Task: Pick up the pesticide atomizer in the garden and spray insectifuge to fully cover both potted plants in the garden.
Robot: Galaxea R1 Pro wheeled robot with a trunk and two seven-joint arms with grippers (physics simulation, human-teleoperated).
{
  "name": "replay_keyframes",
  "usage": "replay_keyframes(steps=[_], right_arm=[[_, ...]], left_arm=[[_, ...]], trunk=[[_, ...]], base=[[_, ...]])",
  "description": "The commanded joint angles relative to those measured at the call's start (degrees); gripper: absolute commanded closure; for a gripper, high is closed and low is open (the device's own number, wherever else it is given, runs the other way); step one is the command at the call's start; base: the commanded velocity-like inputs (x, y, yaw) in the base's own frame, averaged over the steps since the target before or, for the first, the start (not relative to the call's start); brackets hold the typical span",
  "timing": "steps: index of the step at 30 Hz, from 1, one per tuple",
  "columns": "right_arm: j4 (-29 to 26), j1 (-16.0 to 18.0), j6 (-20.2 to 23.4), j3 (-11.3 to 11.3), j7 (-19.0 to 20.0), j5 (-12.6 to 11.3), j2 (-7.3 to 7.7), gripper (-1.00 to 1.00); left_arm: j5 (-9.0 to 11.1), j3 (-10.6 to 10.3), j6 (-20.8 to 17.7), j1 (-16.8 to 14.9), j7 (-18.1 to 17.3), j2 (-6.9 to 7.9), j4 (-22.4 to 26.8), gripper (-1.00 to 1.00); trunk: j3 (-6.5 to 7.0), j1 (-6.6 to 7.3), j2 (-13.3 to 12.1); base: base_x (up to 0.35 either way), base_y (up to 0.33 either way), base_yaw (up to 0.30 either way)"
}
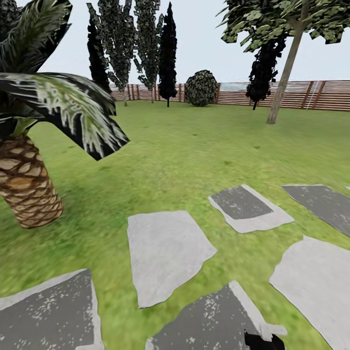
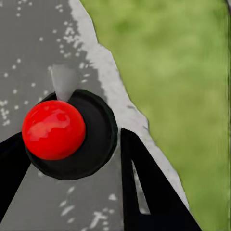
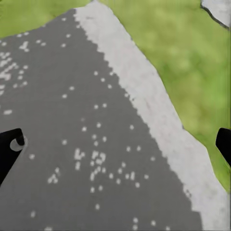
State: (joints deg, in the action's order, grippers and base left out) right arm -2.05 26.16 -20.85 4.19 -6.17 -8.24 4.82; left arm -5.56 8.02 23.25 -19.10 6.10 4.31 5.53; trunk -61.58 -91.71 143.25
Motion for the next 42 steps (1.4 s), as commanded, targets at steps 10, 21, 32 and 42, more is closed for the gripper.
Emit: replay_keyframes(steps=[10,21,32,42], right_arm=[[0.03,-0.01,-0.15,0.46,-0.07,-0.55,0.01,-1.0],[0.15,0.01,-0.16,0.47,0.11,-0.36,0.17,-1.0],[0.12,0.0,-0.24,0.47,-0.06,-0.37,0.2,-1.0],[0.12,0.03,-0.16,0.54,-0.07,-0.44,-0.05,-1.0]], left_arm=[[-0.59,0.42,0.13,-0.02,0.28,-0.01,0.01,1.0],[-0.6,0.4,0.13,-0.02,0.58,-0.01,0.01,1.0],[-0.6,0.42,0.13,-0.03,0.58,0.0,0.0,1.0],[-0.59,0.42,0.13,-0.04,0.58,0.04,0.0,1.0]], trunk=[[-0.05,-0.02,0.02],[-0.05,-0.02,0.02],[-0.05,-0.02,0.02],[-0.05,-0.02,0.02]], base=[[0.299,-0.166,0.0],[0.31,-0.145,0.0],[0.311,-0.142,0.0],[0.328,-0.11,0.0]])
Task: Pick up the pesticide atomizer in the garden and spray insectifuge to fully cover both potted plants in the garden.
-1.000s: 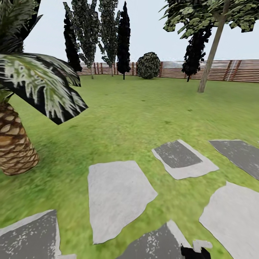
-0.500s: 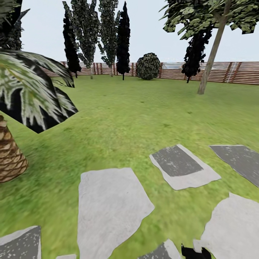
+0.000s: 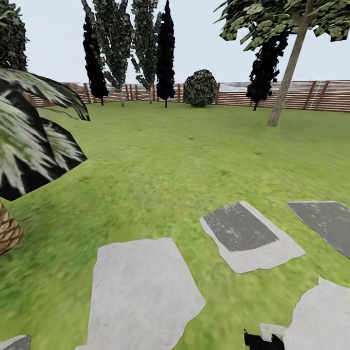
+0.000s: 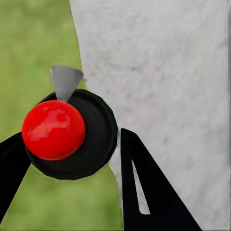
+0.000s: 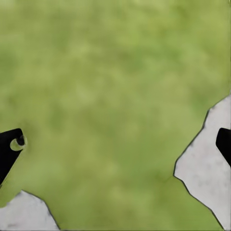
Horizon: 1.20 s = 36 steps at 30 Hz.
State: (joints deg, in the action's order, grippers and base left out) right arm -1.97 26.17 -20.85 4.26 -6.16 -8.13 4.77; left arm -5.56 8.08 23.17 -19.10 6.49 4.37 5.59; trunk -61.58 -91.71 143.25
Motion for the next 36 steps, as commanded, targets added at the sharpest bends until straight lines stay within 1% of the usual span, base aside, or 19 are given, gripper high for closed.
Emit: replay_keyframes(steps=[1,9,17,36], right_arm=[[0.03,0.02,-0.16,0.48,-0.08,-0.56,-0.01,-1.0],[0.03,0.01,-0.16,0.41,-0.19,-0.65,-0.02,-1.0],[0.03,0.0,-0.16,0.38,-0.25,-0.74,-0.01,-1.0],[0.03,0.02,-0.16,0.4,-0.11,-0.68,-0.02,-1.0]], left_arm=[[-0.59,0.36,0.2,-0.04,0.19,0.01,-0.06,1.0],[-0.59,0.33,0.2,-0.01,0.19,-0.02,-0.05,1.0],[-0.59,0.33,0.2,-0.03,0.19,-0.06,-0.05,1.0],[-0.57,0.36,0.19,-0.03,0.19,-0.04,-0.08,1.0]], trunk=[[-0.05,-0.02,0.02],[-0.05,-0.02,0.02],[-0.05,-0.02,0.02],[-0.05,-0.02,0.02]], base=[[0.332,-0.103,0.0],[0.332,-0.103,0.004],[0.332,-0.103,0.153],[0.332,-0.103,0.004]])
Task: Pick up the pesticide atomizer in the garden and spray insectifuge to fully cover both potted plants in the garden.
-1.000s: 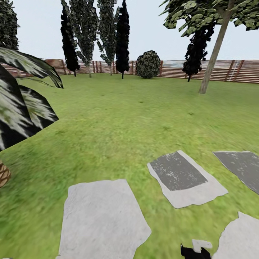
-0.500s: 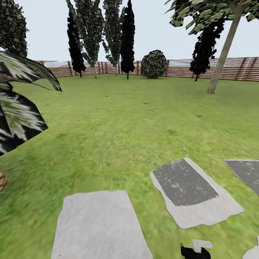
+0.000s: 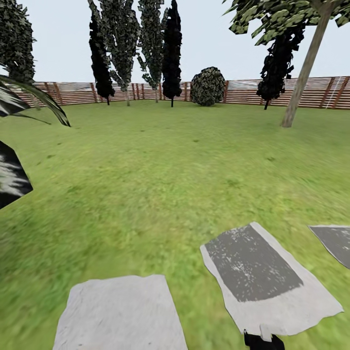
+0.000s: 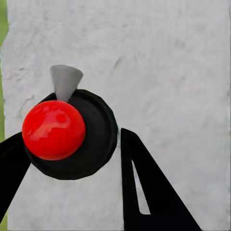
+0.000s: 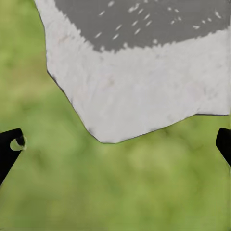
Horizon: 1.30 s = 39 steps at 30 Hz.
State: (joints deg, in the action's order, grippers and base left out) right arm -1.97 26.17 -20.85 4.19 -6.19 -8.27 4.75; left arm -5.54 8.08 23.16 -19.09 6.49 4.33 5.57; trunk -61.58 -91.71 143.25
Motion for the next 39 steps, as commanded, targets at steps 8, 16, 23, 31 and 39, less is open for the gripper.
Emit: replay_keyframes(steps=[8,16,23,31,39], right_arm=[[0.03,0.02,-0.16,0.47,-0.14,-0.61,0.01,-1.0],[0.03,0.01,-0.16,0.46,-0.16,-0.61,0.0,-1.0],[0.03,0.02,-0.16,0.47,-0.15,-0.6,0.0,-1.0],[0.03,0.02,-0.16,0.47,-0.22,-0.61,0.0,-1.0],[0.03,0.02,-0.16,0.47,-0.23,-0.61,0.0,-1.0]], left_arm=[[-0.54,0.35,0.22,-0.05,0.19,0.01,-0.12,1.0],[-0.55,0.33,0.22,-0.06,0.19,-0.02,-0.03,1.0],[-0.54,0.36,0.22,-0.05,0.19,-0.03,-0.03,1.0],[-0.53,0.36,0.22,-0.03,0.19,-0.03,-0.03,1.0],[-0.59,0.36,0.22,-0.03,0.21,0.01,-0.03,1.0]], trunk=[[-0.05,-0.02,0.02],[-0.05,-0.02,0.02],[-0.05,-0.02,0.02],[-0.05,-0.02,0.02],[-0.05,-0.02,0.02]], base=[[0.332,-0.103,0.0],[0.332,-0.103,0.0],[0.332,-0.105,0.0],[0.332,-0.105,0.0],[0.332,-0.105,0.007]])
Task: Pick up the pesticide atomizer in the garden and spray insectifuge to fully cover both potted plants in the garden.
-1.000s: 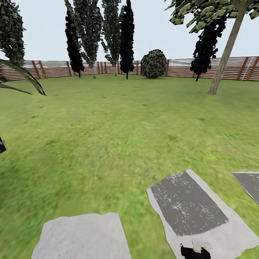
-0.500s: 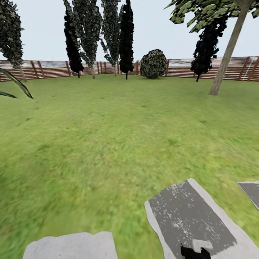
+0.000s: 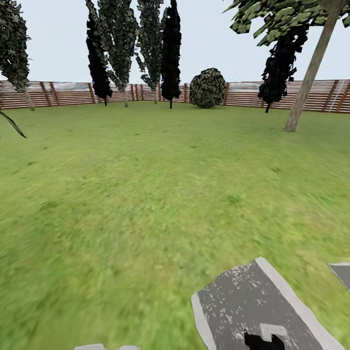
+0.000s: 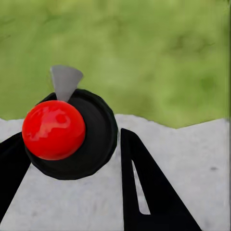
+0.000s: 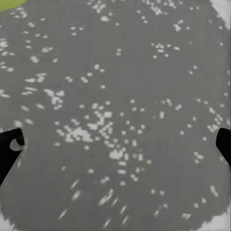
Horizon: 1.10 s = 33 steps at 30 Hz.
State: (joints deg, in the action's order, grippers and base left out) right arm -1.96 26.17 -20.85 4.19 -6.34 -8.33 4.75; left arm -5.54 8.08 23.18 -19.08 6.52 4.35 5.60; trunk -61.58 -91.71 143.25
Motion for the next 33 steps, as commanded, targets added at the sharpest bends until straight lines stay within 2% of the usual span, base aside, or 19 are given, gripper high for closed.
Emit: replay_keyframes(steps=[1,13,22,33], right_arm=[[0.03,0.02,-0.16,0.47,-0.08,-0.55,0.0,-1.0],[0.03,0.01,-0.19,0.45,-0.08,-0.53,0.05,-1.0],[0.07,-0.02,-0.25,0.47,0.1,-0.29,0.49,-1.0],[0.03,0.01,-0.23,0.51,0.1,-0.37,0.07,-1.0]], left_arm=[[-0.6,0.35,0.2,-0.06,0.19,0.02,-0.06,1.0],[-0.62,0.35,0.11,-0.07,0.23,0.05,-0.06,1.0],[-0.6,0.35,0.12,-0.05,0.25,0.05,-0.06,1.0],[-0.53,0.35,0.11,-0.04,0.25,0.3,-0.06,1.0]], trunk=[[-0.05,-0.02,0.02],[-0.05,-0.02,0.02],[-0.05,-0.02,0.02],[-0.05,-0.02,0.02]], base=[[0.332,-0.105,0.101],[0.332,-0.105,0.233],[0.332,-0.101,0.024],[0.339,-0.011,0.001]])
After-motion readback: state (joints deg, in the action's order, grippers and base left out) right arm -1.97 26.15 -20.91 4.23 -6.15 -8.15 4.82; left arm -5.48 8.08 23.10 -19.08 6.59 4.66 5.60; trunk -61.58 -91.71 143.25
